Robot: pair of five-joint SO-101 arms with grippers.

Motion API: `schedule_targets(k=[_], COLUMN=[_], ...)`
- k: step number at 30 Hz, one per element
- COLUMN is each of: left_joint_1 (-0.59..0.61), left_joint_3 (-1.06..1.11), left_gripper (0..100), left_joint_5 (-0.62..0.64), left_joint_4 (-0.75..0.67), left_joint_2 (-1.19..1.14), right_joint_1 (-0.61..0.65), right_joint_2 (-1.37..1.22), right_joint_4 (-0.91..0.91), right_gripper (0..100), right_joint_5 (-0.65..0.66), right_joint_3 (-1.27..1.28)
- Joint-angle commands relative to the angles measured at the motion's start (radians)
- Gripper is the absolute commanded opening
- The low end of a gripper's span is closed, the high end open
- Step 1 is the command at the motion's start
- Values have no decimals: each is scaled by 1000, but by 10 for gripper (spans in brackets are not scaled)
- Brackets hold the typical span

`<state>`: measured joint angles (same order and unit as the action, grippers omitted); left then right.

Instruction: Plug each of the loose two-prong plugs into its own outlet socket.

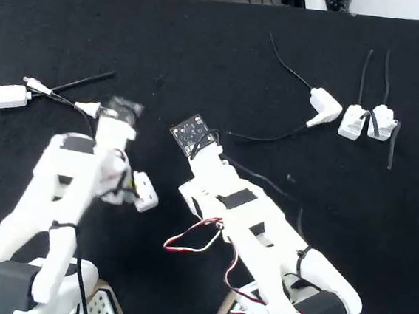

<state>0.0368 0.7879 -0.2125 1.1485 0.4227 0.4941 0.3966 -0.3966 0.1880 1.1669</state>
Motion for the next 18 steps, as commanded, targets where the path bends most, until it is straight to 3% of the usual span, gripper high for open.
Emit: schedule_targets(k=[1, 4, 8, 14, 18], left_joint_1=[54, 62, 56, 56, 68], left_joint_3=[-199, -277, -275, -288, -346], left_gripper=[229, 228, 230, 229, 228], left_joint_5=[3, 3, 109, 222, 298], left_joint_4=[83, 72, -94, -338, -368], left_joint_2=[8, -2, -66, -325, -486], right_joint_1=[-28, -28, -28, -28, -28], right_joint_2=[35, 33, 31, 31, 31], right_joint_4=[26, 26, 26, 26, 26], right_gripper=[131, 131, 131, 131, 131], right_joint_5=[3, 3, 3, 5, 6], right_joint_3=[-45, -48, -48, -47, -48])
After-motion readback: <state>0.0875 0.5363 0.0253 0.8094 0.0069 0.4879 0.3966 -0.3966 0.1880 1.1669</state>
